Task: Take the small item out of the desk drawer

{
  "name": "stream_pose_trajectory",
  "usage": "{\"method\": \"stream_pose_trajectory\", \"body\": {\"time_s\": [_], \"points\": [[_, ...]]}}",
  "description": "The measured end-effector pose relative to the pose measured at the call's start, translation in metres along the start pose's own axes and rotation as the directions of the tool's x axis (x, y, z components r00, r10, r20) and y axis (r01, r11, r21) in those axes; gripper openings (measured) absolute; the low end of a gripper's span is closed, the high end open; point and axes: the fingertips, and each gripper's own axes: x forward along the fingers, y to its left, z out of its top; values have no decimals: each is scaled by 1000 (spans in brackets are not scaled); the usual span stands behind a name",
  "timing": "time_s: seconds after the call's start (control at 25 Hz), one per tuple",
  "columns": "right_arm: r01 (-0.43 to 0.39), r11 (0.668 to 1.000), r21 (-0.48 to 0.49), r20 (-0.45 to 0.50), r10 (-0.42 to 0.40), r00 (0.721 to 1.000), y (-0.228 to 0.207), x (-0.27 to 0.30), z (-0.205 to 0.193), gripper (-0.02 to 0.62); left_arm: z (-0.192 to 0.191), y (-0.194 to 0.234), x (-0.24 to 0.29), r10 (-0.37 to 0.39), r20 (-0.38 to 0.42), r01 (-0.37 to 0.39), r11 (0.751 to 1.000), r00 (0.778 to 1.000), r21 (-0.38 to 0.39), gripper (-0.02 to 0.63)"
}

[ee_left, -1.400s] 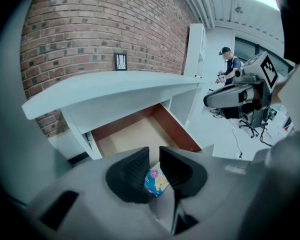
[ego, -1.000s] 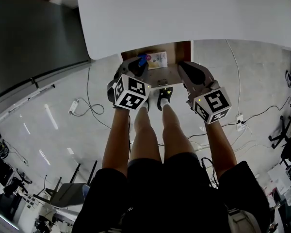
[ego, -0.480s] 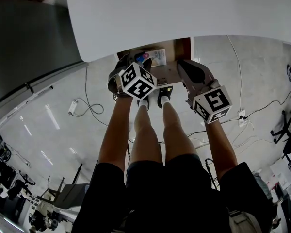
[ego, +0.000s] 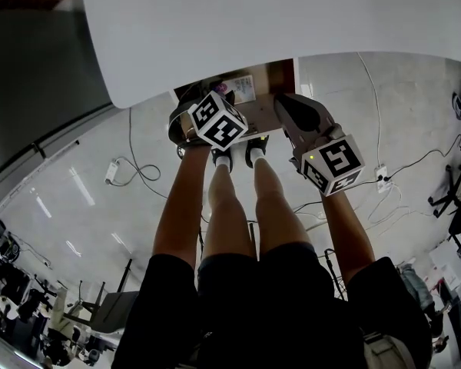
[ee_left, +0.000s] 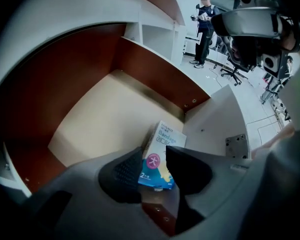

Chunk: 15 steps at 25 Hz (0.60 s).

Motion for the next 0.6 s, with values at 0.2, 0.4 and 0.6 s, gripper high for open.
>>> {"method": "stream_pose_trajectory", "body": {"time_s": [0.2, 0.4, 0.6], "points": [[1, 1000, 18, -8, -1, 1000, -3, -1, -4, 26, -3, -1, 12, -28, -39, 28, 1000, 999, 13, 156], [5, 1000, 28, -14, -5, 1000, -11, 4, -6, 26, -3, 4, 27, -52, -73, 54, 998, 996, 33, 166], [9, 1000, 28, -12, -8, 1000, -15, 1, -3, 26, -3, 4, 34, -79, -90, 82, 996, 993, 33, 167]]}}
